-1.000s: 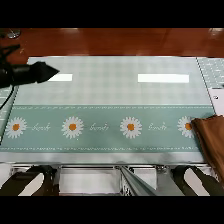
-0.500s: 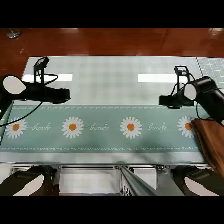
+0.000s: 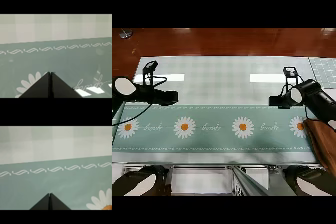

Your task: Fold the shirts.

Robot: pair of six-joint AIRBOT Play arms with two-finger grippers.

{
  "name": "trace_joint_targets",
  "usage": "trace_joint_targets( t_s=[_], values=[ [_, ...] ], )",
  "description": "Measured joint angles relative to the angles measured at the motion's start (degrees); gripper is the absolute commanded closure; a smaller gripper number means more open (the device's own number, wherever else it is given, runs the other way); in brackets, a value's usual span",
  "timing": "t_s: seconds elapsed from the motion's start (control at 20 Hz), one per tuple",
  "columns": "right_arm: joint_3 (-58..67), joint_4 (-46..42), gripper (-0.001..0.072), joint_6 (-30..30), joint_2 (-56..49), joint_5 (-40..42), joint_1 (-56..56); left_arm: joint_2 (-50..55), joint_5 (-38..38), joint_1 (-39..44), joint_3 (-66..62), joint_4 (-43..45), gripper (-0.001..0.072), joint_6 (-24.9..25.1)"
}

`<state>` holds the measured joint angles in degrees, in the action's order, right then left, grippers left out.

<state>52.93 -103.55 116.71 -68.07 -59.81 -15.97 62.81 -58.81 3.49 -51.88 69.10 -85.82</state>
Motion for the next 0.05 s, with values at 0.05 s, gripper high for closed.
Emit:
trace_joint_targets(
  t_s=[0.05],
  values=[
    [0.0, 0.0, 0.0687, 0.1, 0.0, 0.0, 0.0, 0.0, 0.0, 0.0, 0.0, 0.0, 0.0679, 0.0]
  ],
)
